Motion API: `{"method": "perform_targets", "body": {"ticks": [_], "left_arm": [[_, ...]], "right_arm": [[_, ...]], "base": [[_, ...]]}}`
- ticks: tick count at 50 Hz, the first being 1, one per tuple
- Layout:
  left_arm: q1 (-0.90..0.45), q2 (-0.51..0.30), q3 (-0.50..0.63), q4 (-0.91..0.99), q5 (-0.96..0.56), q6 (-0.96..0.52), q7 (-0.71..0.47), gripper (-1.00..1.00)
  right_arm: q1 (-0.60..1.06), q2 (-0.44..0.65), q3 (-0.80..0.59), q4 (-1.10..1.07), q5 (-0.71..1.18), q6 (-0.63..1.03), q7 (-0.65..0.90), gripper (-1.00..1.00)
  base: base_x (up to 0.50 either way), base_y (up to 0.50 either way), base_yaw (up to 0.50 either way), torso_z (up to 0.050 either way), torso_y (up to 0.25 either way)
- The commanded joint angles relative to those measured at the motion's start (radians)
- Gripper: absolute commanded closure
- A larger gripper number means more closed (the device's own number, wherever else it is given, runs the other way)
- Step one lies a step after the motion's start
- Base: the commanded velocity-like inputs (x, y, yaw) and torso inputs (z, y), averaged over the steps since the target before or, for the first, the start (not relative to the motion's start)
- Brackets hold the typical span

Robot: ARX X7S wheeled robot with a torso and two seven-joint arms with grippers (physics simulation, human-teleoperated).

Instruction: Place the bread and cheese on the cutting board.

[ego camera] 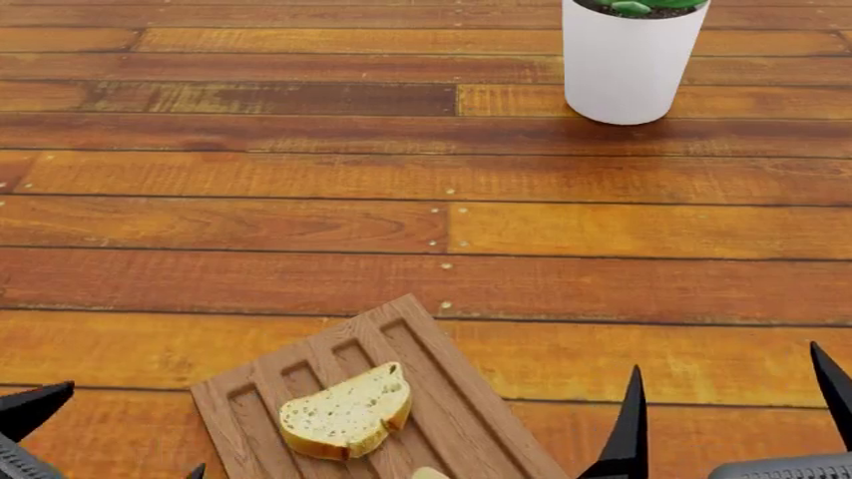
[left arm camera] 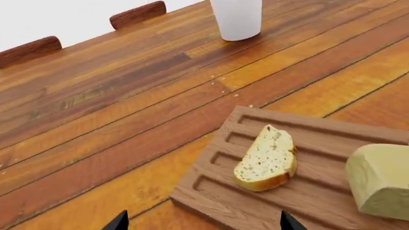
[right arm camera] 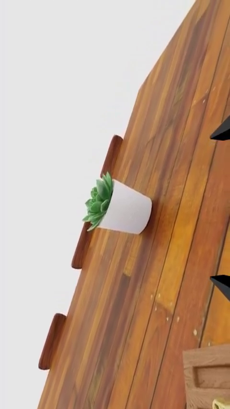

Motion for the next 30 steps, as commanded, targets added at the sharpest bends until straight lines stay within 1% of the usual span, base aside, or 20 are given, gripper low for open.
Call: {"method": "perform_targets", "body": {"ticks": [1,3,11,14,17,20,22,24,27,29,30], "left_arm": [[0.107,-0.026,-0.121,0.033,0.116,0.116,-0.014,-1.00],[0.125,-0.041,-0.147,0.034,0.116,0.144,-0.023,-1.00],[0.184,-0.106,-0.181,0.040,0.135,0.163,-0.043,-1.00],[0.216,-0.131,-0.203,0.038,0.150,0.183,-0.044,-1.00],[0.265,-0.159,-0.234,0.042,0.167,0.216,-0.046,-1.00],[0.301,-0.194,-0.292,0.041,0.160,0.268,-0.071,-1.00],[0.266,-0.210,-0.297,0.039,0.120,0.261,-0.074,-1.00],[0.210,-0.223,-0.289,0.036,0.092,0.231,-0.087,-1.00],[0.088,-0.223,-0.248,0.016,0.038,0.150,-0.095,-1.00],[0.053,-0.224,-0.290,-0.014,-0.084,0.215,-0.086,-1.00],[-0.006,-0.229,-0.272,-0.017,-0.108,0.180,-0.100,-1.00]], "right_arm": [[-0.027,0.007,0.044,-0.001,-0.017,-0.011,0.014,-1.00],[-0.040,0.022,0.056,-0.004,-0.010,-0.024,0.024,-1.00],[-0.086,0.070,0.095,-0.010,0.000,-0.069,0.052,-1.00],[-0.073,0.073,0.091,-0.010,0.000,-0.059,0.040,-1.00],[-0.080,0.086,0.106,-0.005,0.009,-0.077,0.038,-1.00],[-0.070,0.081,0.116,0.004,0.014,-0.096,0.020,-1.00],[-0.033,0.065,0.097,0.025,0.004,-0.065,-0.011,-1.00],[-0.029,0.055,0.120,0.052,0.019,-0.118,-0.058,-1.00],[0.079,0.051,0.118,0.077,0.064,-0.071,-0.117,-1.00],[0.167,0.049,0.114,0.087,0.121,-0.022,-0.151,-1.00],[0.205,0.051,0.113,0.092,0.155,0.006,-0.153,-1.00]], "base": [[0.00,0.00,0.00,0.000,0.000],[0.00,0.00,0.00,0.000,0.000],[0.00,0.00,0.00,0.000,0.000],[0.00,0.00,0.00,0.000,0.000],[0.00,0.00,0.00,0.000,0.000],[0.00,0.00,0.00,0.000,0.000],[0.00,0.00,0.00,0.000,0.000],[0.00,0.00,0.00,0.000,0.000],[0.00,0.00,0.00,0.000,0.000],[0.00,0.00,0.00,0.000,0.000],[0.01,0.00,0.00,0.000,0.000]]}}
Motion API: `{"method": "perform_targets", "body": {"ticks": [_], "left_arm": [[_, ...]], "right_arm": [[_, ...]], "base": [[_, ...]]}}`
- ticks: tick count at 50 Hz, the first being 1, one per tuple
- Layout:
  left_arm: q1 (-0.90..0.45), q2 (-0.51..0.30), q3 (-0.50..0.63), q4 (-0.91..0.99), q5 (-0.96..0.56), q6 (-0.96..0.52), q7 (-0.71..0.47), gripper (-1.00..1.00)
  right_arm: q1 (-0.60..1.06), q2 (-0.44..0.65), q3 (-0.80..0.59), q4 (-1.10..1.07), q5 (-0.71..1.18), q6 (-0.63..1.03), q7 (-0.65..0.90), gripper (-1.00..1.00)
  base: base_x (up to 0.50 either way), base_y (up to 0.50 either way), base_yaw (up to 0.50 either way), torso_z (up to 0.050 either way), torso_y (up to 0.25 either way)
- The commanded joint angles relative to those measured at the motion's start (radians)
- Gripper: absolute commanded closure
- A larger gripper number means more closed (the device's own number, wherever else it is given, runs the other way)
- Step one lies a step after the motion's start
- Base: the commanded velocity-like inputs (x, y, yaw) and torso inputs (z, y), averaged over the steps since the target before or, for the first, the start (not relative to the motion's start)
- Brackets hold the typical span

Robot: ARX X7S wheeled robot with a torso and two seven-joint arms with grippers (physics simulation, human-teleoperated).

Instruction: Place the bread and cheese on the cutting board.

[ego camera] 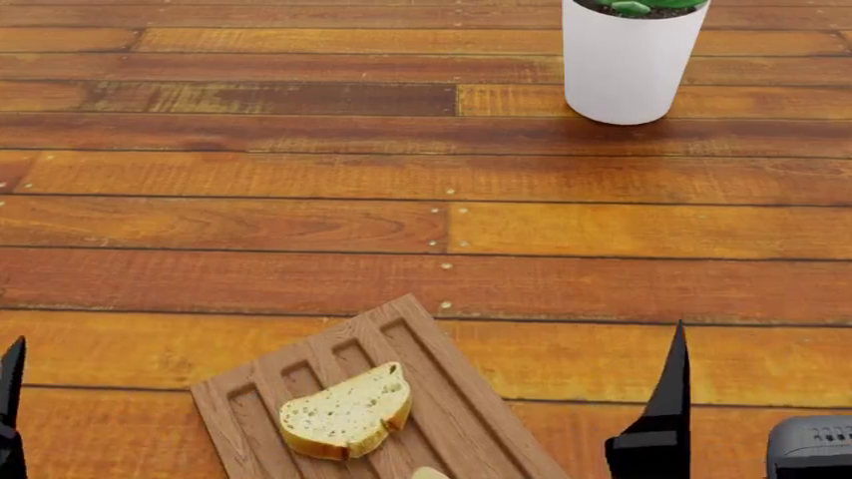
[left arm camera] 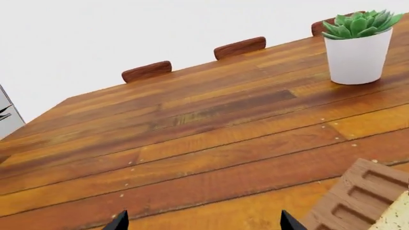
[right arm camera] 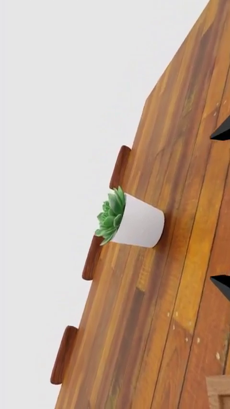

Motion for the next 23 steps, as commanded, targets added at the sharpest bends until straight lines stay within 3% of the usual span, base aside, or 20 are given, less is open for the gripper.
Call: {"method": "perform_targets", "body": {"ticks": [1,5,10,17,23], "left_arm": [[-0.234,-0.026,-0.027,-0.047,-0.221,-0.040,-0.009,-1.00],[-0.468,0.003,0.046,-0.112,-0.333,-0.159,-0.033,-1.00],[-0.642,0.011,0.062,-0.194,-0.468,-0.195,-0.042,-1.00],[-0.764,0.027,0.104,-0.281,-0.499,-0.280,-0.016,-1.00],[-0.901,0.080,0.155,-0.401,-0.506,-0.364,0.013,-1.00]], "right_arm": [[0.246,-0.023,0.039,0.064,0.126,0.098,-0.144,-1.00],[0.411,-0.020,0.072,0.112,0.294,0.149,-0.166,-1.00],[0.488,0.051,0.118,0.150,0.418,0.169,-0.228,-1.00],[0.600,0.126,0.180,0.241,0.549,0.193,-0.296,-1.00],[0.779,0.090,0.135,0.329,0.580,0.313,-0.334,-1.00]], "base": [[0.00,0.00,0.00,0.000,0.000],[0.00,0.00,0.00,0.000,0.000],[0.00,0.00,0.00,0.000,0.000],[0.00,0.00,0.00,0.000,0.000],[0.00,0.00,0.00,0.000,0.000]]}}
